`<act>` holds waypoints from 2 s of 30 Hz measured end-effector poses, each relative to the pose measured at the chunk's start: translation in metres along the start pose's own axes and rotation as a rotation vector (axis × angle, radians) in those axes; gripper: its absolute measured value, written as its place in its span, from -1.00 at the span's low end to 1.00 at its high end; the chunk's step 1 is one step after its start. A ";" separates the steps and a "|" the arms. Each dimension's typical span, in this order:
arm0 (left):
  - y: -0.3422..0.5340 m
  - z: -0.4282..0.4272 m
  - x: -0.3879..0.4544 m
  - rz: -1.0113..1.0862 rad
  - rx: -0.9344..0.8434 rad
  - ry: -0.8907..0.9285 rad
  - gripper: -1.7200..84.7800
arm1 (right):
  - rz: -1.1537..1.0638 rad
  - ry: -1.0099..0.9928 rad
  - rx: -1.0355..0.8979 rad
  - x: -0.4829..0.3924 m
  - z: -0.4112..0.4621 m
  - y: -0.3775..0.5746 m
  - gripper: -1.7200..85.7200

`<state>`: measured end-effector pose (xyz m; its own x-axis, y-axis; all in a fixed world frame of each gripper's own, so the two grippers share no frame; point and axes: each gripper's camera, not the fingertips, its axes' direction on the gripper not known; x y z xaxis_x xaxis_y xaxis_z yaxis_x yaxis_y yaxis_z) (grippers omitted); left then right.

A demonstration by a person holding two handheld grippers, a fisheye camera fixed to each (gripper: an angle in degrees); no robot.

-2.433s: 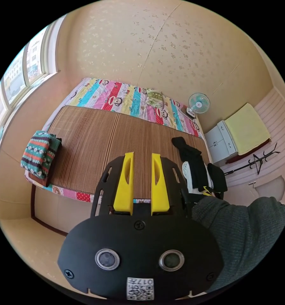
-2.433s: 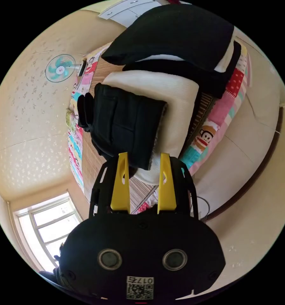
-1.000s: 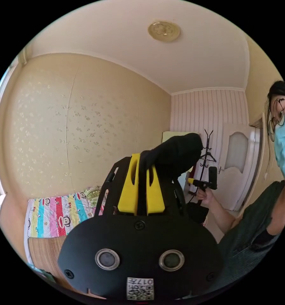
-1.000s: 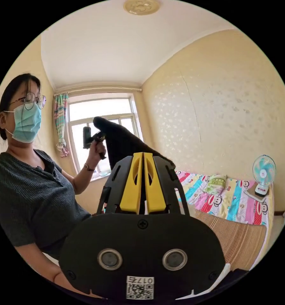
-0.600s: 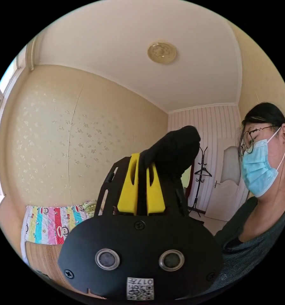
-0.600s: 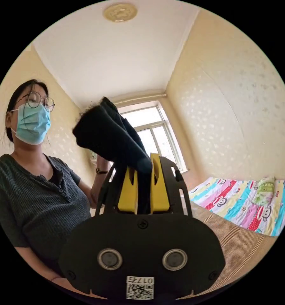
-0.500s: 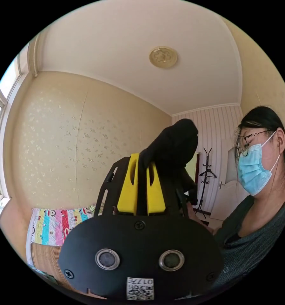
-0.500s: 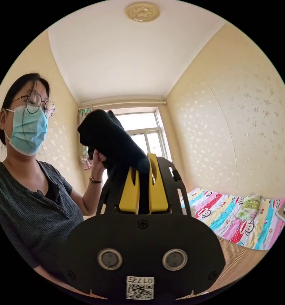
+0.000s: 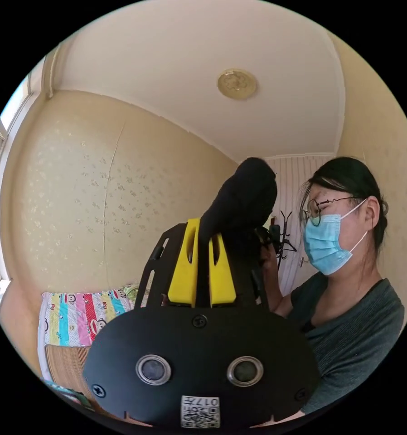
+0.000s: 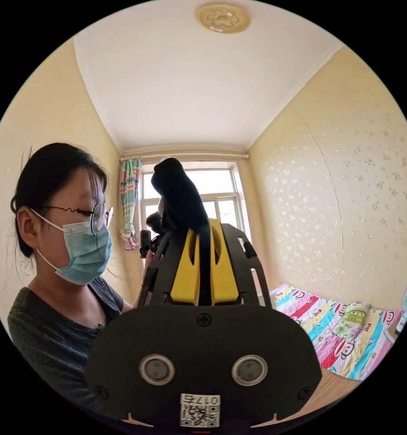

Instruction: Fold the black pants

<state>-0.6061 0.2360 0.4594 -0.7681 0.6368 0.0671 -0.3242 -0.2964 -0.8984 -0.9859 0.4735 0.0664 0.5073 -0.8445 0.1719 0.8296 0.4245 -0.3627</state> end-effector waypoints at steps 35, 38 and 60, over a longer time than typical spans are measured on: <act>0.720 0.229 -0.526 -0.916 -1.323 -0.147 -0.71 | 1.222 0.691 -1.046 0.450 0.007 0.458 -0.74; 0.727 0.229 -0.511 -0.873 -1.434 -0.147 -0.86 | 1.274 0.535 -1.042 0.450 -0.002 0.445 -0.82; 0.593 0.274 -0.438 -0.767 -1.347 0.192 -0.49 | 1.006 0.430 -1.232 0.399 -0.015 0.207 -0.89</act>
<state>-0.6135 -0.4134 0.0159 -0.5433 0.4405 0.7147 0.2048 0.8951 -0.3960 -0.6147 0.2193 0.0465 0.4218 -0.5201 -0.7427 -0.5520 0.5025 -0.6654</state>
